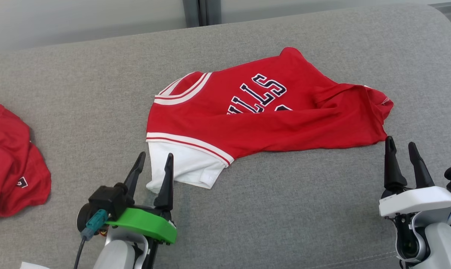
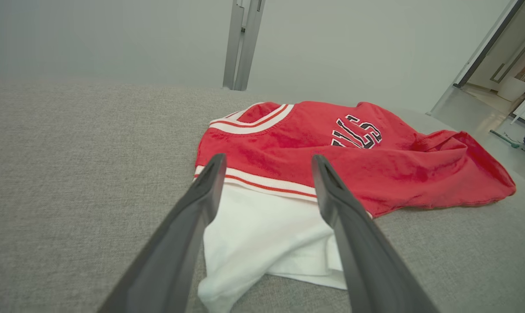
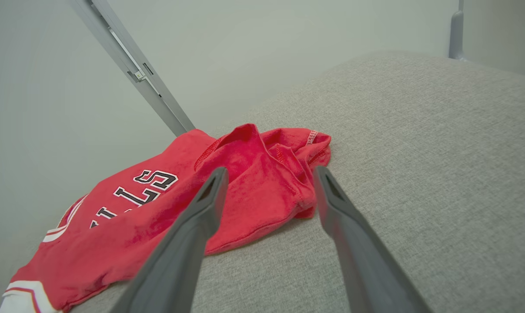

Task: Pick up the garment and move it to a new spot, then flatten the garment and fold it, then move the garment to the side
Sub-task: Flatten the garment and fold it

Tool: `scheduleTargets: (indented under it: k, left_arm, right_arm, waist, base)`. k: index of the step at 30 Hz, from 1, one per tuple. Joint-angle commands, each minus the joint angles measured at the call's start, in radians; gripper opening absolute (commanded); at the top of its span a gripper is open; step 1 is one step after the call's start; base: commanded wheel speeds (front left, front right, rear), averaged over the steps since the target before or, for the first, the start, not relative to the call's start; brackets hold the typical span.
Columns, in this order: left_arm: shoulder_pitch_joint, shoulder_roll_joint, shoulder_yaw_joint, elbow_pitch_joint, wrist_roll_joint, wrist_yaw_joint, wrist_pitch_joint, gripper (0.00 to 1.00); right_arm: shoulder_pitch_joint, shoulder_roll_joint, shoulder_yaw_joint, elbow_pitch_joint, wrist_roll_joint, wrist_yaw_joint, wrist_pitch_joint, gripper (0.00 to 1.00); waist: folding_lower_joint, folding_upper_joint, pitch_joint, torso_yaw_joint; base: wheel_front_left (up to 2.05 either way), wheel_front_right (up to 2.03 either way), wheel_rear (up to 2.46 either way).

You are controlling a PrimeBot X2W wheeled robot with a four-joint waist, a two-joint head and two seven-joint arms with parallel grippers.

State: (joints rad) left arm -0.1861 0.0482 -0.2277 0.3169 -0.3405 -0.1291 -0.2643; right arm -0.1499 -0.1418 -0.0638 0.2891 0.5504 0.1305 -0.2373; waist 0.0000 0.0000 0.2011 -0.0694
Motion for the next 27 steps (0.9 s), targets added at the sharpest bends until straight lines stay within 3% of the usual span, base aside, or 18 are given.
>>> scheduleTargets:
  k: [1, 5, 16, 23, 24, 25, 26, 27]
  left_arm:
    - [-0.003, 0.004, -0.010, 0.016, 0.012, -0.003, 0.000, 1.00]
    - [-0.007, 0.014, -0.041, 0.098, 0.043, -0.002, 0.000, 1.00]
    - [-0.081, 0.007, 0.000, 0.299, 0.073, 0.042, 0.000, 1.00]
    - [-0.119, 0.003, -0.051, 0.421, 0.047, 0.020, 0.003, 1.00]
    - [-0.122, 0.001, -0.065, 0.437, 0.042, 0.016, 0.005, 0.57]
    - [-0.123, 0.001, -0.075, 0.448, 0.035, 0.010, 0.007, 0.32]
    - [-0.125, 0.000, -0.091, 0.460, 0.027, 0.006, 0.008, 0.00]
    - [-0.128, -0.001, -0.103, 0.468, 0.020, 0.004, 0.008, 0.00]
  right_arm:
    - [-0.006, -0.002, -0.006, 0.007, -0.001, 0.000, -0.006, 1.00]
    - [-0.006, 0.004, -0.006, 0.021, 0.000, 0.000, -0.009, 1.00]
    - [-0.025, 0.006, 0.017, 0.041, -0.009, 0.000, -0.009, 1.00]
    - [-0.036, 0.009, 0.014, 0.051, -0.018, 0.000, -0.013, 1.00]
    - [-0.036, 0.008, 0.012, 0.053, -0.019, 0.000, -0.013, 1.00]
    - [-0.036, 0.008, 0.011, 0.055, -0.019, 0.000, -0.014, 1.00]
    - [-0.036, 0.007, 0.010, 0.057, -0.021, 0.000, -0.014, 1.00]
    - [-0.037, 0.007, 0.008, 0.059, -0.022, 0.000, -0.014, 1.00]
  waist:
    - [0.0000, 0.0000, 0.003, 0.006]
    - [0.0000, 0.0000, 0.007, 0.015]
    - [0.0000, 0.0000, 0.020, 0.005]
    - [0.0000, 0.0000, 0.026, -0.008]
    - [0.0000, 0.0000, 0.026, -0.007]
    - [0.0000, 0.0000, 0.026, -0.007]
    - [0.0000, 0.0000, 0.025, -0.005]
    - [0.0000, 0.0000, 0.024, -0.004]
  base:
    - [0.00, 0.00, 0.00]
    - [0.00, 0.00, 0.00]
    - [0.00, 0.00, 0.00]
    - [0.00, 0.00, 0.00]
    - [0.00, 0.00, 0.00]
    - [0.00, 0.00, 0.00]
    - [0.00, 0.00, 0.00]
    - [0.00, 0.00, 0.00]
